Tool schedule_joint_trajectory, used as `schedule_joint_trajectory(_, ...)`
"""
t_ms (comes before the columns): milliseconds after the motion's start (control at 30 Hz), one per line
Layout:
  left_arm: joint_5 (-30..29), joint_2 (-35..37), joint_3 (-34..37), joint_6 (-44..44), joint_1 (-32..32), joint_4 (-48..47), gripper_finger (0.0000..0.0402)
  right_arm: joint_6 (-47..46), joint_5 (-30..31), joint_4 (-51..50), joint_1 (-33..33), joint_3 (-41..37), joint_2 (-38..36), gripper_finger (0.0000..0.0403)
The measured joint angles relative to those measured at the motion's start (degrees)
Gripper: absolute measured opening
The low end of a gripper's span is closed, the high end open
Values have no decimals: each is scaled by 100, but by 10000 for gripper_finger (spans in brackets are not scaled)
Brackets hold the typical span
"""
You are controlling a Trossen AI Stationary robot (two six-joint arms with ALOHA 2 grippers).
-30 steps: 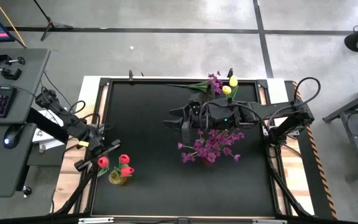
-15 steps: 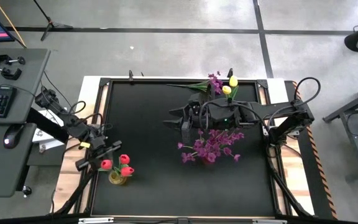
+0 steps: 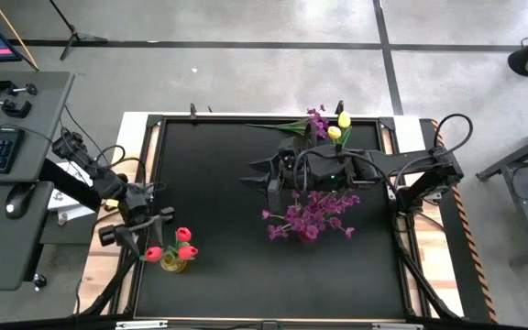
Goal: Sort flowers into vase by color
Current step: Put the pink tulip into the yellow flower vase, then put the purple flowers into the red flower vase
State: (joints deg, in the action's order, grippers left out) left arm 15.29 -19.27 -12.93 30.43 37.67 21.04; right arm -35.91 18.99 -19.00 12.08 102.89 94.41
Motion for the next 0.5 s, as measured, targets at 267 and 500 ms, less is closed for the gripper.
schedule_joint_trajectory(267,-18,4,0,-3,-9,446,251,-10,-9,-3,0,0,0,275)
schedule_joint_trajectory(500,-442,11,-2,-168,-34,1197,251,-11,4,-1,-10,0,1,275)
